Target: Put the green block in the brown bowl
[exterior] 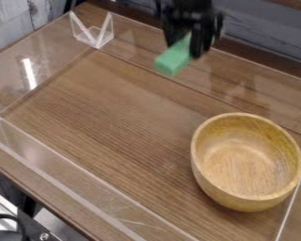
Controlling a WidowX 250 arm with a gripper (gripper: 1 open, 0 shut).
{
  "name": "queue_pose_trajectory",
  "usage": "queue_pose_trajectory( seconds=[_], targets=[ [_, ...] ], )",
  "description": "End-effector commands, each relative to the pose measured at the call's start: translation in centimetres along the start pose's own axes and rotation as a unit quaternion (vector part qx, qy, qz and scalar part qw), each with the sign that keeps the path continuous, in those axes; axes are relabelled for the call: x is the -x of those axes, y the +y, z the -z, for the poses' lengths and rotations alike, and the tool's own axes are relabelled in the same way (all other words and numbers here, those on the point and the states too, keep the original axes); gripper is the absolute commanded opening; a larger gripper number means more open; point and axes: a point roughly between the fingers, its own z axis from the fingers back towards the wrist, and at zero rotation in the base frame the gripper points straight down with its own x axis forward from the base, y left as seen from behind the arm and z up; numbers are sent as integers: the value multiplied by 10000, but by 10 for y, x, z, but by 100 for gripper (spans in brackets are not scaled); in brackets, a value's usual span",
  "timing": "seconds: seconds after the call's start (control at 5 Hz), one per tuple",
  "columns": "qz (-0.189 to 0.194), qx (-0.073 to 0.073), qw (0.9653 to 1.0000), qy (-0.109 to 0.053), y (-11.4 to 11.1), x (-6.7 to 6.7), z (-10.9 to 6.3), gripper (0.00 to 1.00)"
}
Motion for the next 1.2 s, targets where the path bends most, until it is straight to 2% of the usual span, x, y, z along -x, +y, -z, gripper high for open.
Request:
queue_pose_trajectory(
  seconds=[0.0,0.4,1.0],
  targets=[
    [-4,-189,9985,-509,23,-8,-31,0],
    [70,-289,9980,-559,34,-5,-8,0],
    [236,-367,9969,-656,28,-5,20,0]
  ],
)
